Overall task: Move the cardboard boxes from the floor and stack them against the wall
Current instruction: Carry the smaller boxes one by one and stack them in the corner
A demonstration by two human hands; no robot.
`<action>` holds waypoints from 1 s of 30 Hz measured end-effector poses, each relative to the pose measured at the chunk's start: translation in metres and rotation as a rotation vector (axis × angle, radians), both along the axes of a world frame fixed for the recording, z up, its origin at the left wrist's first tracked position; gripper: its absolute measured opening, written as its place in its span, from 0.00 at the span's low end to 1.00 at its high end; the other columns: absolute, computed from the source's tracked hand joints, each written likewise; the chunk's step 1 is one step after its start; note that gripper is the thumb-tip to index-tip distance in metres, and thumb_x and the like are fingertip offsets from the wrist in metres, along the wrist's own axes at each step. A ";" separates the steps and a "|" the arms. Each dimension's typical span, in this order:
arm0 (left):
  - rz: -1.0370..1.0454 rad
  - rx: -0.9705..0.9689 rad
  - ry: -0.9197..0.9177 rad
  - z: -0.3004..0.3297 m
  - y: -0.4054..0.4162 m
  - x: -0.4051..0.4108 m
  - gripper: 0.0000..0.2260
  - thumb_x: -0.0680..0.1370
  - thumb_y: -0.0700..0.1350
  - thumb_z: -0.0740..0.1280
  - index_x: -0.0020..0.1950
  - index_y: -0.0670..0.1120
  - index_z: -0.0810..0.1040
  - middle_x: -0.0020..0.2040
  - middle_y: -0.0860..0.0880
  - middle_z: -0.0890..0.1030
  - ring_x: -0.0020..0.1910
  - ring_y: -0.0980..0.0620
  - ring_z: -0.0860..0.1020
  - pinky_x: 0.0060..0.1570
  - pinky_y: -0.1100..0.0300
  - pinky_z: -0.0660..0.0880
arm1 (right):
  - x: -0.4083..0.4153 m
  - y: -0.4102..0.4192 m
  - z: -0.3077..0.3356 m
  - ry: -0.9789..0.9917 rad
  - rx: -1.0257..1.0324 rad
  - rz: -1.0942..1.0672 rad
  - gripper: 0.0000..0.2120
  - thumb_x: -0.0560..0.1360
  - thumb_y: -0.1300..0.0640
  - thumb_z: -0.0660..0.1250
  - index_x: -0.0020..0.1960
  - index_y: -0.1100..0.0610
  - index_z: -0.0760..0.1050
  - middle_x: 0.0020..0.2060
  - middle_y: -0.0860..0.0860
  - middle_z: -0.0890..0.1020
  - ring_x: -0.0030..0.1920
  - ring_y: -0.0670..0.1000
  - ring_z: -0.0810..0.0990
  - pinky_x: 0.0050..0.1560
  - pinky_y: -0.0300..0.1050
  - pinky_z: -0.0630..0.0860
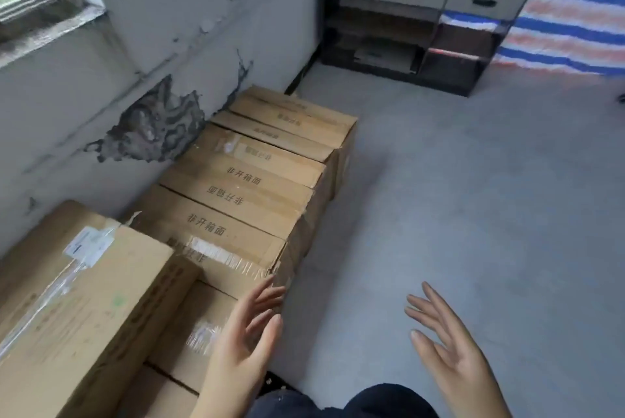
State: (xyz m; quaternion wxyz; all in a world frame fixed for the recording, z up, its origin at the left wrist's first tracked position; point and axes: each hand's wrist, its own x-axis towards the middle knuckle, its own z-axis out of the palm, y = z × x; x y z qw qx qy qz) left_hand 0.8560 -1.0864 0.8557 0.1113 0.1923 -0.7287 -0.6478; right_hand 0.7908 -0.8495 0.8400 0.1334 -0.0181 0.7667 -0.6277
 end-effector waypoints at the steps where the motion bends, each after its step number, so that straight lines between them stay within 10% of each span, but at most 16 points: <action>1: -0.053 0.000 0.021 0.000 0.018 -0.012 0.19 0.71 0.42 0.64 0.62 0.49 0.73 0.55 0.54 0.81 0.53 0.54 0.80 0.51 0.70 0.74 | -0.001 0.022 0.002 0.014 -0.006 -0.046 0.28 0.73 0.72 0.64 0.66 0.48 0.69 0.55 0.38 0.80 0.57 0.41 0.79 0.50 0.28 0.74; 9: -0.469 -0.067 0.103 0.011 0.185 -0.108 0.18 0.68 0.55 0.67 0.56 0.70 0.75 0.54 0.56 0.82 0.53 0.56 0.81 0.52 0.70 0.74 | 0.001 0.195 0.025 0.142 -0.069 -0.501 0.24 0.67 0.46 0.70 0.61 0.35 0.70 0.55 0.38 0.81 0.56 0.40 0.79 0.49 0.27 0.73; 14: -0.719 -0.052 0.115 0.016 0.282 -0.151 0.17 0.67 0.56 0.65 0.54 0.70 0.76 0.52 0.57 0.82 0.53 0.54 0.81 0.54 0.67 0.75 | 0.017 0.272 0.019 0.125 -0.052 -0.736 0.27 0.73 0.70 0.65 0.64 0.44 0.72 0.53 0.38 0.81 0.55 0.41 0.80 0.47 0.26 0.73; 23: -1.056 -0.086 0.065 -0.004 0.433 -0.227 0.23 0.75 0.36 0.64 0.49 0.68 0.77 0.49 0.59 0.83 0.50 0.58 0.81 0.48 0.73 0.74 | 0.011 0.371 0.005 0.065 0.055 -1.127 0.35 0.72 0.72 0.65 0.54 0.29 0.73 0.49 0.36 0.82 0.50 0.39 0.81 0.45 0.26 0.74; 30: -1.264 -0.117 0.096 -0.002 0.569 -0.328 0.29 0.75 0.27 0.63 0.49 0.66 0.77 0.48 0.60 0.83 0.49 0.59 0.81 0.48 0.74 0.74 | -0.056 0.472 0.007 0.081 0.096 -1.346 0.28 0.74 0.71 0.65 0.62 0.41 0.72 0.50 0.35 0.81 0.50 0.40 0.82 0.45 0.26 0.74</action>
